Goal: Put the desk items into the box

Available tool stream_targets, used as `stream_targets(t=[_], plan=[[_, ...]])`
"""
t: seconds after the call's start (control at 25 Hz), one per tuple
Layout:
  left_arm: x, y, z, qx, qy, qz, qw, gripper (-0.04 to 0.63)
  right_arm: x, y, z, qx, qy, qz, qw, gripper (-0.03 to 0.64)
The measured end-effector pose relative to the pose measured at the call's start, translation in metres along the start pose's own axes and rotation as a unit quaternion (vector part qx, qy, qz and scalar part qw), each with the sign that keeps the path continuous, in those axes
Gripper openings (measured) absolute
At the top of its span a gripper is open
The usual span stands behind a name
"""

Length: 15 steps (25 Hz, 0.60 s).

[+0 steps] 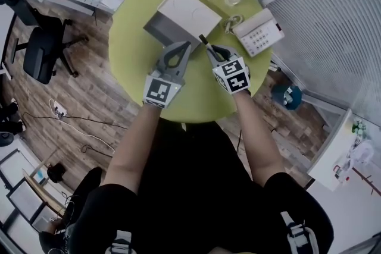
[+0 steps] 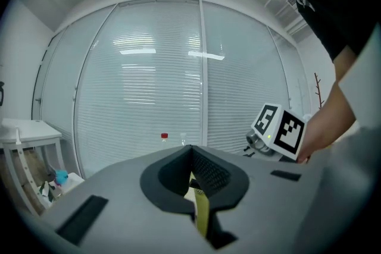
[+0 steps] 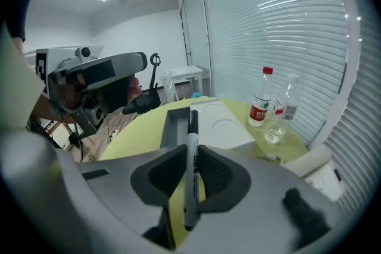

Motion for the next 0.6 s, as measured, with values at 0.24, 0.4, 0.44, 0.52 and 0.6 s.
stream_targets(t=[0.24,0.4,0.44,0.52,0.6], plan=[[-0.002,0.042,0.015,-0.003,-0.004,0.004,1.0,0.006,0.038,0.022,-0.036,0.002,0.002,0.005,1.0,0.071],[-0.004,0.07,0.02,-0.008,-0.002,0.008,0.9999,0.006,0.055,0.031,-0.059,-0.005,0.009,-0.005,1.0,0.071],[-0.004,0.076,0.022,-0.009,-0.003,0.01,0.9999,0.006,0.058,0.033,-0.065,-0.008,0.011,-0.009,1.0,0.071],[-0.005,0.09,0.025,-0.013,-0.003,0.013,0.9998,0.006,0.064,0.038,-0.078,-0.012,0.013,-0.018,1.0,0.071],[-0.008,0.104,0.026,-0.019,0.001,0.013,0.9997,0.006,0.069,0.042,-0.092,-0.014,0.016,-0.028,0.999,0.071]])
Point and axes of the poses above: the fingertips, and each gripper's own axes: z backward along the fingers, y to its left, x out of its top, the point moved 3 cm from there along z, backward along the fingers, and after that the axes turned 13 degrees about z, right-handed, at the moved point
